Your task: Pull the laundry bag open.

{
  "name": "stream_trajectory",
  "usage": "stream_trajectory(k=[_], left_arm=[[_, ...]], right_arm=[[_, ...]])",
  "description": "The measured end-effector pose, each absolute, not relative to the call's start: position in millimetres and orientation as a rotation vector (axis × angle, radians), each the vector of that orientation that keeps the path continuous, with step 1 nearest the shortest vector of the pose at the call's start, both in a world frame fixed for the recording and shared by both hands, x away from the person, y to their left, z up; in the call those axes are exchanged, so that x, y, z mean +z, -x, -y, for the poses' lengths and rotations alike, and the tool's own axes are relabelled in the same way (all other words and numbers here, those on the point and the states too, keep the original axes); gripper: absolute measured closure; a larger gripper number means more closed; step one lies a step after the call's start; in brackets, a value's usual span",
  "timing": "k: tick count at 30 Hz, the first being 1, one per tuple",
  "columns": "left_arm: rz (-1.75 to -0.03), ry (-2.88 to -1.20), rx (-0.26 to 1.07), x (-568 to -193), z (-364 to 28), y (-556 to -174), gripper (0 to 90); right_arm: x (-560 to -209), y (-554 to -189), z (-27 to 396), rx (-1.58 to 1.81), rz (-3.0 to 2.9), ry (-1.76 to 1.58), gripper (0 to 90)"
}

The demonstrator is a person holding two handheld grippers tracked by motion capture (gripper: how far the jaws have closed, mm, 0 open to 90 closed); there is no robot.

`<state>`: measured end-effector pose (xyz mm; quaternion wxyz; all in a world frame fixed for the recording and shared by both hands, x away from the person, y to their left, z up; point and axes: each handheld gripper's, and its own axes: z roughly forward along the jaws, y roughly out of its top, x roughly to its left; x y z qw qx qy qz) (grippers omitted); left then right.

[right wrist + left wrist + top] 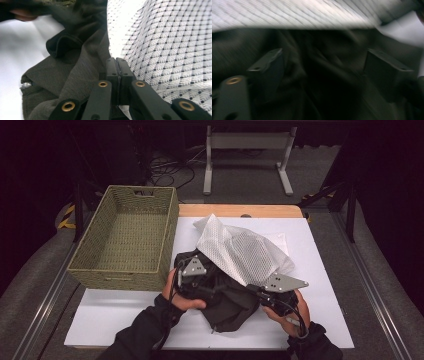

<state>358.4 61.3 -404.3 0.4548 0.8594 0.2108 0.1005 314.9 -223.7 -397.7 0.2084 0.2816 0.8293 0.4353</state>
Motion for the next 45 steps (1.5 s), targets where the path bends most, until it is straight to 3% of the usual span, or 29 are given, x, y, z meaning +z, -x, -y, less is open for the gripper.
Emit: stream_trajectory(k=[6, 11, 13, 14, 18, 23, 27, 36, 45], left_arm=[[-0.439, -2.265, 0.276, -434.0, -59.2, -343.0, 12.9], [-0.456, -2.311, 0.351, -460.9, -40.7, -352.3, 18.8], [-0.484, -2.307, 0.395, -459.1, -39.4, -356.0, 38.6], [-0.482, -2.318, 0.449, -459.0, -39.3, -356.9, 57.8], [-0.503, -2.283, 0.385, -458.1, -44.2, -362.9, 81.0], [-0.495, -2.172, 0.330, -444.0, -55.8, -360.6, 85.1], [-0.432, -2.075, 0.333, -415.2, -60.5, -349.5, 85.6], [-0.304, -2.048, 0.311, -391.5, -20.4, -339.4, 85.8], [-0.600, -1.943, 0.386, -427.4, 0.5, -384.5, 85.8]], right_arm=[[-396.1, -310.0, 219.0, 1.227, -2.320, -0.773, 89.8], [-413.9, -311.5, 204.5, 1.160, -2.400, -0.756, 89.6], [-418.6, -313.8, 202.2, 1.145, -2.411, -0.761, 89.6], [-420.9, -315.0, 201.5, 1.133, -2.411, -0.759, 89.6], [-428.0, -319.8, 202.1, 1.110, -2.413, -0.770, 89.6], [-422.9, -320.6, 203.4, 1.143, -2.386, -0.779, 89.7], [-398.3, -316.0, 205.6, 1.233, -2.321, -0.758, 89.7], [-359.6, -303.7, 208.2, 1.442, -2.248, -0.724, 89.8], [-373.8, -295.3, 209.8, 1.353, -2.307, -0.724, 89.8]])
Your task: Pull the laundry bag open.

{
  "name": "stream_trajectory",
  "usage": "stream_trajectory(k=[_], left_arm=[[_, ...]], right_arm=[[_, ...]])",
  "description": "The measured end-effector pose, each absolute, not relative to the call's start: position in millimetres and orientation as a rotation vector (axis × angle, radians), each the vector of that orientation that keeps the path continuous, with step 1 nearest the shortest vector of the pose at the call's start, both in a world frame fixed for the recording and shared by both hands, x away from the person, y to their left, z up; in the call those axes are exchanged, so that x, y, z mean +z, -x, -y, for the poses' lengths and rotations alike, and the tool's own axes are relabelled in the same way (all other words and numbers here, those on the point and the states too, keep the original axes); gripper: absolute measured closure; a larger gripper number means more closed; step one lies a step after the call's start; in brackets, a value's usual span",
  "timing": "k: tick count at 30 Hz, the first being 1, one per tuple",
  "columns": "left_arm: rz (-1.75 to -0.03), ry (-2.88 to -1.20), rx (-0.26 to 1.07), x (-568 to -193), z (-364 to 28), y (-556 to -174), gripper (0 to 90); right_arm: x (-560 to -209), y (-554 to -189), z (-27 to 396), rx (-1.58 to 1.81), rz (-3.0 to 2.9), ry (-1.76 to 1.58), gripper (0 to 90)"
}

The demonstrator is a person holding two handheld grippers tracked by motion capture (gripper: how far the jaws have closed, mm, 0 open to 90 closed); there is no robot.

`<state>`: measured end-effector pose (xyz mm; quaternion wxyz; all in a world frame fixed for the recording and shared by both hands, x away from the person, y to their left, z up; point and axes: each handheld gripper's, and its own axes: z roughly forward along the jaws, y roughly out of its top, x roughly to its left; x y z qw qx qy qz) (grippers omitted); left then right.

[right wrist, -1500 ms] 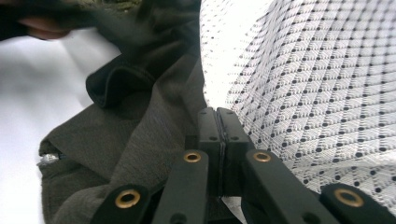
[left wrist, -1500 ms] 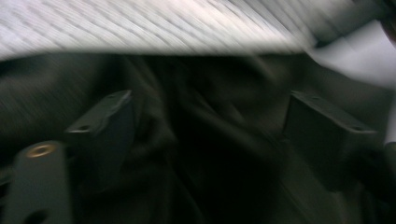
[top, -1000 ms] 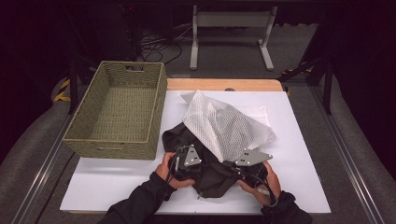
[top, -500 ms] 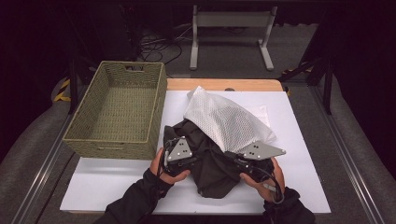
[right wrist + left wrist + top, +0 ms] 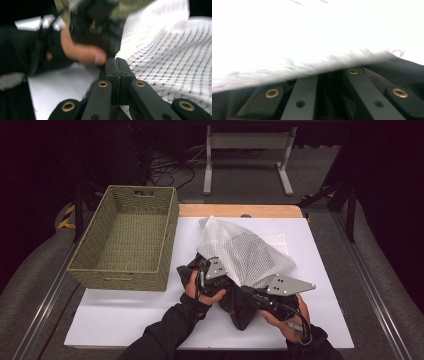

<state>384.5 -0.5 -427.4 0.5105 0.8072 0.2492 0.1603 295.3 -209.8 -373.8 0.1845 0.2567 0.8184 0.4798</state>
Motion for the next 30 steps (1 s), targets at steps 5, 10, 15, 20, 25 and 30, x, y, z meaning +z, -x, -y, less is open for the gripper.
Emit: stream_trajectory(k=[5, 10, 15, 20, 25, 30], left_arm=[[-0.661, -1.906, 0.386, -432.1, -0.8, -389.8, 85.8], [-0.587, -1.904, 0.298, -431.0, -13.1, -380.6, 78.7], [-0.495, -1.969, 0.245, -416.8, -44.3, -363.5, 50.2], [-0.495, -2.025, 0.412, -399.8, -82.1, -346.6, 21.0], [-0.582, -2.082, 0.378, -401.4, -93.3, -365.3, 11.5], [-0.628, -2.169, 0.313, -421.2, -74.2, -384.1, 8.6]], right_arm=[[-397.2, -298.3, 210.6, 1.241, -2.344, -0.742, 89.9], [-404.7, -299.5, 211.8, 1.173, -2.348, -0.732, 89.8], [-398.9, -296.4, 219.1, 1.195, -2.324, -0.739, 89.8], [-392.1, -290.5, 226.1, 1.217, -2.306, -0.741, 89.8], [-384.8, -284.6, 229.6, 1.229, -2.289, -0.733, 89.8], [-380.3, -282.7, 233.5, 1.239, -2.286, -0.726, 89.8]])
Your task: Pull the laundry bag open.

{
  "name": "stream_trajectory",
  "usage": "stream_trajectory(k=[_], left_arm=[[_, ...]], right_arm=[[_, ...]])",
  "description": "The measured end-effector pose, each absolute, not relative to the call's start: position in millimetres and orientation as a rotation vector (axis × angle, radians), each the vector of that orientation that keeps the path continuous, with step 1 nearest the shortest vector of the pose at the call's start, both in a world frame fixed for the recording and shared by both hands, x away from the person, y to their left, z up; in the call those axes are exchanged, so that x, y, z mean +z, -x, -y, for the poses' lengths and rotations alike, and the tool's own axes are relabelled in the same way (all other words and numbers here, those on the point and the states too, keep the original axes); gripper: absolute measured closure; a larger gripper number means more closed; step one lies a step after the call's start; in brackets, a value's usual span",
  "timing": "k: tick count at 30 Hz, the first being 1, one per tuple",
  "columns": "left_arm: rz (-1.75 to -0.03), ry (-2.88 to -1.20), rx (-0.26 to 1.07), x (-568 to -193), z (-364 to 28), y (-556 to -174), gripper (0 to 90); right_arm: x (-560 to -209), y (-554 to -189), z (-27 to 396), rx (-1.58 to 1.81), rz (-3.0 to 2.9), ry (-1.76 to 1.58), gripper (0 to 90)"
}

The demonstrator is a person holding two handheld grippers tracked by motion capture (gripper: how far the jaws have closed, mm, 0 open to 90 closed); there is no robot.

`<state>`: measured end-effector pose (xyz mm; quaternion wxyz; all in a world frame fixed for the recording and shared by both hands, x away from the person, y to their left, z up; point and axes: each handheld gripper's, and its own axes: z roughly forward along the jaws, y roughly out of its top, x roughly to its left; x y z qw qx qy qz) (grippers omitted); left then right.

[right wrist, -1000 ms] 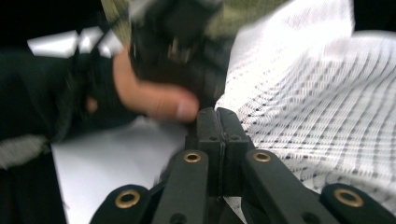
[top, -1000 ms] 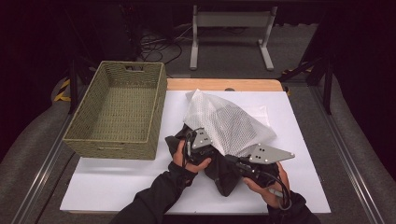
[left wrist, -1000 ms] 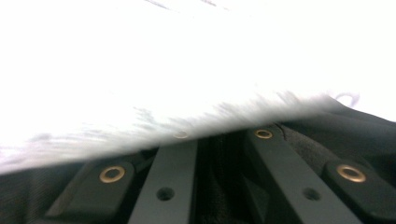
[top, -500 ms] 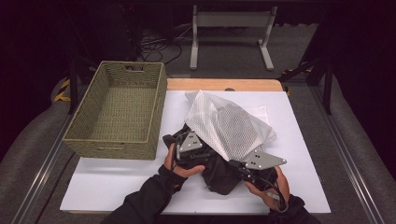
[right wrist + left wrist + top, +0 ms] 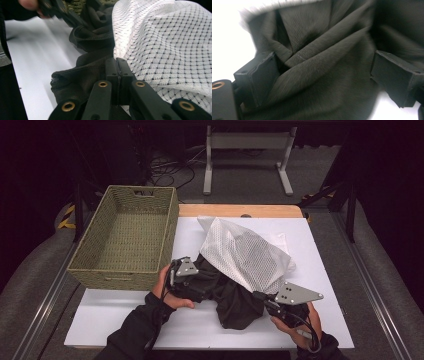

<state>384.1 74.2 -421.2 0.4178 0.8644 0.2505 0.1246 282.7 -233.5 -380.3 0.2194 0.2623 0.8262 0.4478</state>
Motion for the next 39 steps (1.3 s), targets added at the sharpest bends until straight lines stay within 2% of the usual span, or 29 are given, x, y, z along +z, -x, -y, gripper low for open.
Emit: stream_trajectory(k=[3, 5, 6, 8, 9, 10, 11, 12, 13, 15, 20, 26, 29, 33, 36, 39], left_arm=[[-0.658, -2.211, 0.249, -437.7, -62.8, -397.6, 9.4], [-0.669, -2.217, 0.194, -444.6, -60.7, -402.6, 15.4], [-0.662, -2.219, 0.172, -446.3, -61.5, -405.1, 21.4], [-0.645, -2.215, 0.162, -447.1, -62.8, -406.2, 44.0], [-0.645, -2.215, 0.162, -447.1, -62.8, -406.2, 49.8], [-0.653, -2.208, 0.157, -447.1, -64.2, -406.5, 49.8], [-0.641, -2.203, 0.167, -445.9, -65.8, -406.0, 67.3], [-0.633, -2.190, 0.167, -444.7, -67.0, -405.3, 76.2], [-0.628, -2.178, 0.177, -442.8, -67.8, -402.9, 78.6], [-0.616, -2.168, 0.198, -439.5, -68.8, -399.6, 79.6], [-0.476, -2.093, 0.259, -402.4, -75.6, -367.6, 81.5], [-0.320, -2.118, 0.357, -373.0, -63.3, -335.6, 81.5], [-0.292, -2.148, 0.337, -379.2, -42.2, -340.1, 81.3], [-0.344, -2.194, 0.273, -401.4, -20.5, -365.5, 81.2], [-0.343, -2.205, 0.159, -415.1, -16.0, -379.3, 80.9], [-0.335, -2.212, 0.199, -414.7, -14.8, -378.5, 80.9]], right_arm=[[-381.0, -284.1, 234.0, 1.235, -2.293, -0.728, 89.8], [-384.7, -286.0, 233.1, 1.221, -2.301, -0.726, 89.7], [-387.0, -287.3, 232.6, 1.217, -2.308, -0.728, 89.7], [-392.7, -291.1, 231.3, 1.212, -2.319, -0.736, 89.8], [-392.7, -291.1, 231.3, 1.212, -2.319, -0.736, 89.8], [-394.3, -292.0, 230.6, 1.208, -2.324, -0.740, 89.7], [-397.9, -294.3, 229.0, 1.203, -2.332, -0.740, 89.7], [-399.9, -296.5, 227.7, 1.207, -2.339, -0.746, 89.8], [-400.7, -297.8, 226.6, 1.211, -2.338, -0.754, 89.7], [-400.9, -298.9, 225.4, 1.211, -2.335, -0.754, 89.7], [-385.4, -302.5, 218.3, 1.316, -2.281, -0.748, 89.8], [-357.8, -300.6, 203.3, 1.446, -2.232, -0.700, 89.8], [-351.1, -300.3, 195.2, 1.487, -2.224, -0.682, 89.8], [-346.5, -298.1, 192.1, 1.522, -2.209, -0.678, 89.8], [-340.4, -298.4, 196.8, 1.566, -2.159, -0.690, 89.8], [-333.8, -299.6, 201.3, 1.581, -2.117, -0.708, 89.8]])
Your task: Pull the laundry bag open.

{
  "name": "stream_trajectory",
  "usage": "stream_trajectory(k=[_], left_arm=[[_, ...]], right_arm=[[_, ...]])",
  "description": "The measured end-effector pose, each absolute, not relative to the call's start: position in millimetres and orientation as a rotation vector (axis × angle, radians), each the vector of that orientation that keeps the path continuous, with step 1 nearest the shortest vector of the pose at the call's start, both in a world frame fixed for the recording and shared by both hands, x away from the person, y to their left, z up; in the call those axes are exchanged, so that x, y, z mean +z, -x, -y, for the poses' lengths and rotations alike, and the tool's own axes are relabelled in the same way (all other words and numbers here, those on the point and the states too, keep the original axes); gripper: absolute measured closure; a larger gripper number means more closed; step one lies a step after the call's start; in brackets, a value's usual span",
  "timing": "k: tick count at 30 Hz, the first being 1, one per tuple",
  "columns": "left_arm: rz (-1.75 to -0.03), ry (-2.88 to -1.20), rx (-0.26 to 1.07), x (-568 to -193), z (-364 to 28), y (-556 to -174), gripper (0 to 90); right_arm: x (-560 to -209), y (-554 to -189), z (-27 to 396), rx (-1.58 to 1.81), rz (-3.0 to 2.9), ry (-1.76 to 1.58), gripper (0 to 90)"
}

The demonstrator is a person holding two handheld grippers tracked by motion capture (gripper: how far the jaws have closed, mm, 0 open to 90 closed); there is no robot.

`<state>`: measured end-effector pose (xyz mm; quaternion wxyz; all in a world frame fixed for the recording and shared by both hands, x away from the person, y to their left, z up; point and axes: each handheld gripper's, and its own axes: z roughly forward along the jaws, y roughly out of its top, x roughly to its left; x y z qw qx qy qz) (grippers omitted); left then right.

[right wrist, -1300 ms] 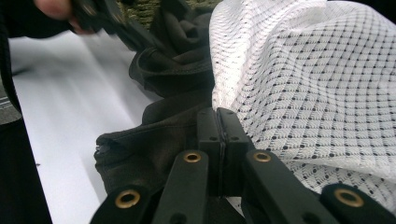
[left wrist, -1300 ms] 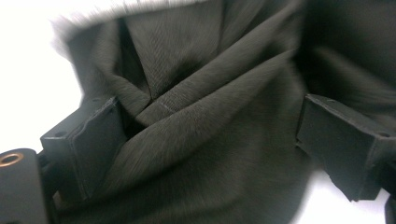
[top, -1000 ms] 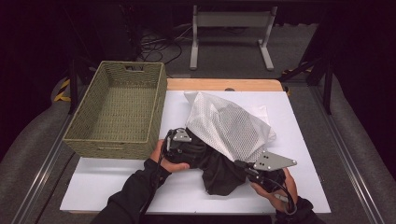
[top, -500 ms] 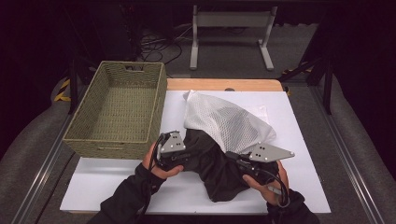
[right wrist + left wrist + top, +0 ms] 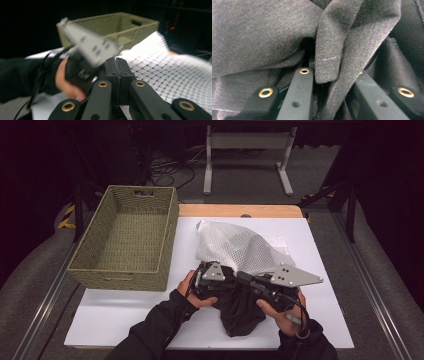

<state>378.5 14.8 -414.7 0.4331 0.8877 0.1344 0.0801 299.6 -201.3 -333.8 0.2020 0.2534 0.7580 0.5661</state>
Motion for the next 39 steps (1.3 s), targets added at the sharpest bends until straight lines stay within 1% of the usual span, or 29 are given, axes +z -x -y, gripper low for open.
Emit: stream_trajectory(k=[1, 3, 6, 7, 8, 9, 12, 16, 17, 18, 19, 22, 25, 27, 29, 31, 34, 37, 39], left_arm=[[-0.361, -2.197, 0.232, -413.7, -14.8, -379.5, 80.8], [-0.438, -2.145, 0.250, -414.6, -15.4, -385.8, 80.7], [-0.559, -2.046, 0.268, -417.0, -17.7, -397.9, 80.7], [-0.559, -2.046, 0.268, -417.0, -17.7, -397.9, 80.7], [-0.639, -1.980, 0.289, -417.5, -20.4, -405.7, 80.7], [-0.670, -1.955, 0.323, -417.5, -21.9, -408.2, 80.8], [-0.743, -1.896, 0.381, -420.8, -26.0, -414.6, 80.8], [-0.824, -1.846, 0.311, -431.2, -35.2, -424.3, 79.5], [-0.824, -1.846, 0.311, -431.2, -35.2, -424.3, 77.1], [-0.808, -1.857, 0.275, -432.4, -36.9, -424.8, 77.1], [-0.759, -1.873, 0.268, -432.2, -38.4, -423.1, 71.0], [-0.630, -1.934, 0.274, -426.1, -46.6, -412.4, 47.4], [-0.551, -1.972, 0.272, -417.6, -57.4, -398.1, 28.7], [-0.500, -1.988, 0.284, -412.4, -64.7, -384.3, 23.2], [-0.442, -2.035, 0.258, -410.0, -66.8, -374.0, 17.2], [-0.401, -2.090, 0.261, -415.0, -61.8, -363.2, 14.5], [-0.368, -2.186, 0.304, -429.8, -45.4, -355.0, 11.6], [-0.403, -2.249, 0.321, -446.0, -26.8, -359.0, 8.0], [-0.421, -2.251, 0.345, -451.6, -16.2, -361.9, 6.8]], right_arm=[[-329.1, -300.5, 204.4, 1.596, -2.102, -0.705, 89.9], [-326.3, -299.6, 204.6, 1.602, -2.129, -0.692, 89.9], [-337.0, -295.2, 197.7, 1.549, -2.213, -0.659, 89.8], [-337.0, -295.2, 197.7, 1.549, -2.213, -0.659, 89.8], [-343.5, -292.8, 194.8, 1.519, -2.247, -0.644, 89.8], [-354.0, -289.8, 193.8, 1.484, -2.281, -0.645, 89.8], [-370.3, -289.2, 194.2, 1.415, -2.327, -0.654, 89.9], [-389.6, -291.6, 195.4, 1.263, -2.344, -0.642, 89.8], [-389.6, -291.6, 195.4, 1.263, -2.344, -0.642, 89.8], [-393.4, -293.9, 197.5, 1.263, -2.353, -0.659, 89.9], [-397.2, -296.4, 200.2, 1.240, -2.361, -0.666, 89.9], [-402.9, -299.4, 208.2, 1.231, -2.365, -0.701, 89.9], [-399.6, -299.7, 212.6, 1.245, -2.338, -0.715, 89.9], [-395.9, -298.6, 213.7, 1.252, -2.318, -0.712, 89.8], [-392.7, -297.9, 214.8, 1.260, -2.305, -0.712, 89.9], [-390.6, -297.7, 215.8, 1.268, -2.296, -0.718, 89.8], [-390.7, -298.1, 214.2, 1.259, -2.303, -0.713, 89.8], [-393.8, -299.6, 211.4, 1.248, -2.315, -0.711, 89.6], [-397.2, -301.1, 209.1, 1.239, -2.327, -0.712, 89.6]])
